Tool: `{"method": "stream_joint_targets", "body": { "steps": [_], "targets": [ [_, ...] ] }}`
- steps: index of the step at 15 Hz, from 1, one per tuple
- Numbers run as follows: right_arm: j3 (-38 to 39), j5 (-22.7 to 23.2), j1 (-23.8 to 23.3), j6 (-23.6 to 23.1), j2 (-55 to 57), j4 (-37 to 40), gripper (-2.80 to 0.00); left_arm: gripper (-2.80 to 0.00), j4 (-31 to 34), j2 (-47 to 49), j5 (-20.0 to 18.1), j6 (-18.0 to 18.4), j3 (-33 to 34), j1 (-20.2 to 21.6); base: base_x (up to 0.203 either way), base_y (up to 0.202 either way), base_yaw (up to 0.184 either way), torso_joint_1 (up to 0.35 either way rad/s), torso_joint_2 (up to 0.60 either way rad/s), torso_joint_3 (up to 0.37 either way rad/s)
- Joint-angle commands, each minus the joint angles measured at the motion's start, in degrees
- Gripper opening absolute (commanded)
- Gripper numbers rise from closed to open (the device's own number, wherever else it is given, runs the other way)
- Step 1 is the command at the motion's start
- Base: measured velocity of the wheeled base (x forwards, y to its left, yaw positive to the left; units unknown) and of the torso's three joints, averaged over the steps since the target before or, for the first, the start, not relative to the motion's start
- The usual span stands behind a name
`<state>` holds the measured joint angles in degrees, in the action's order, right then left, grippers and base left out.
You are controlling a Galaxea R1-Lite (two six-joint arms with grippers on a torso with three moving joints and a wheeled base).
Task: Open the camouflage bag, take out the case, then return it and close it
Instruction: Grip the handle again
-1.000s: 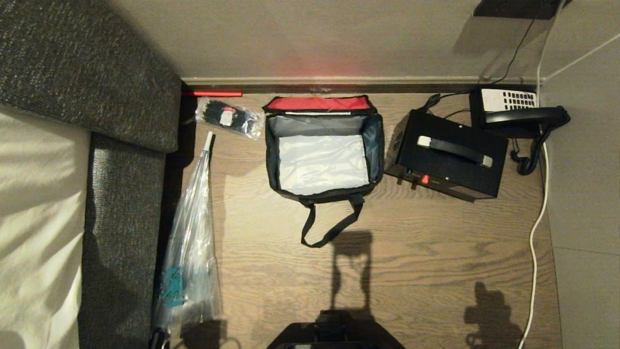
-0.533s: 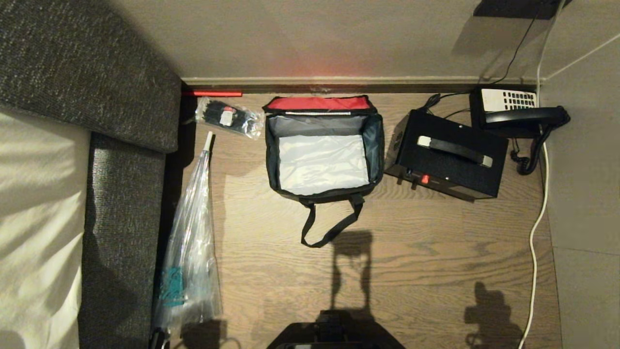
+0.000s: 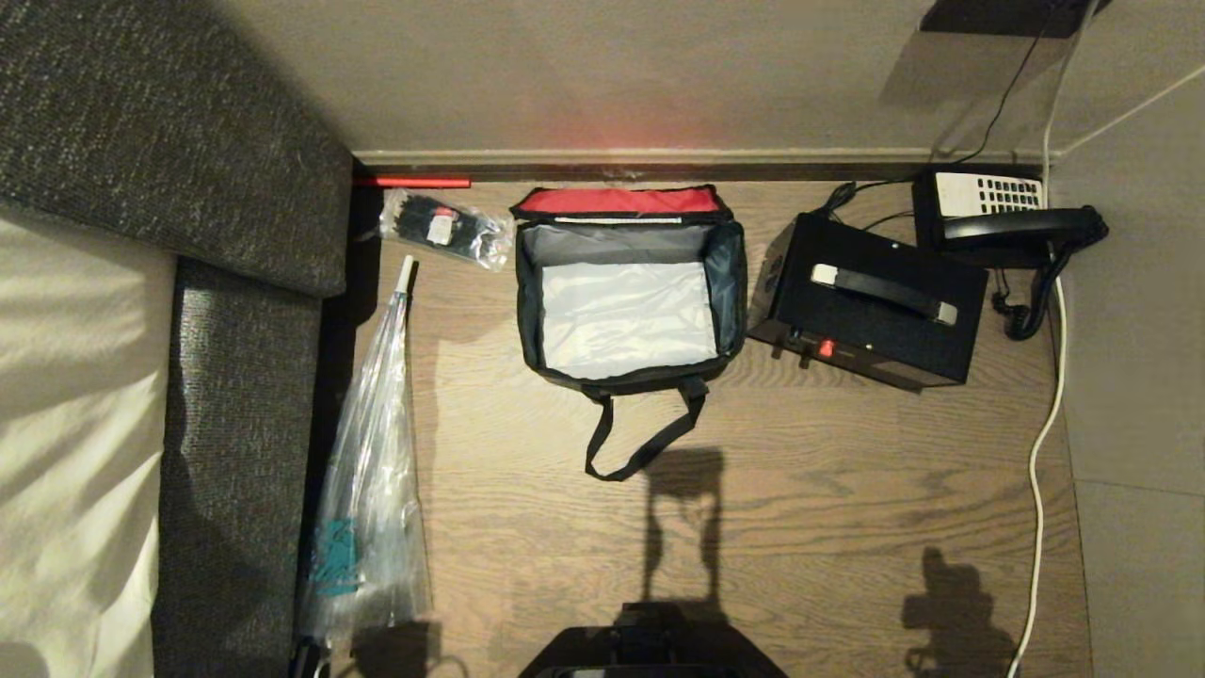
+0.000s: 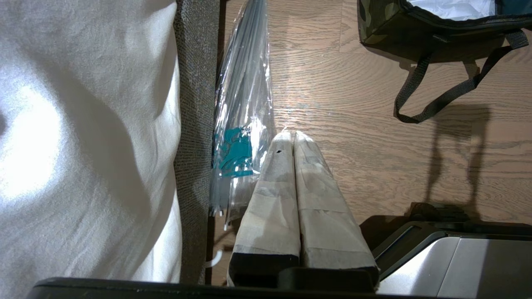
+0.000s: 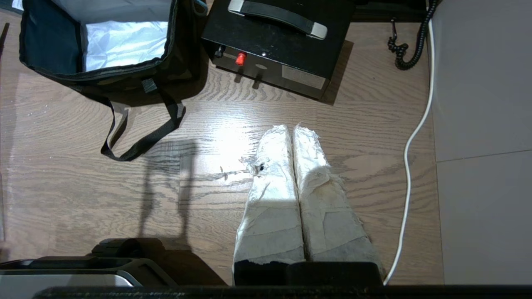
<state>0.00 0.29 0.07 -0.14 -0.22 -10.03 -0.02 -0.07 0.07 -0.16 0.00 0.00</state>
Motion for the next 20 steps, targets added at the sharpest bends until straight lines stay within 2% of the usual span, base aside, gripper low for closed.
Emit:
{"method": "stream_joint_targets", "body": {
  "steps": [1, 20],
  "targets": [
    [2.3, 0.0, 0.0, 0.0, 0.2, -0.1, -2.80, -2.80, 0.0, 0.1, 0.0, 0.0, 0.0, 0.0, 0.000, 0.000, 0.000, 0.000, 0.00, 0.000],
    [2.3, 0.0, 0.0, -0.8, 0.2, 0.0, -2.80, -2.80, 0.0, 0.1, 0.0, 0.0, 0.0, 0.0, 0.000, 0.000, 0.000, 0.000, 0.00, 0.000]
  ]
}}
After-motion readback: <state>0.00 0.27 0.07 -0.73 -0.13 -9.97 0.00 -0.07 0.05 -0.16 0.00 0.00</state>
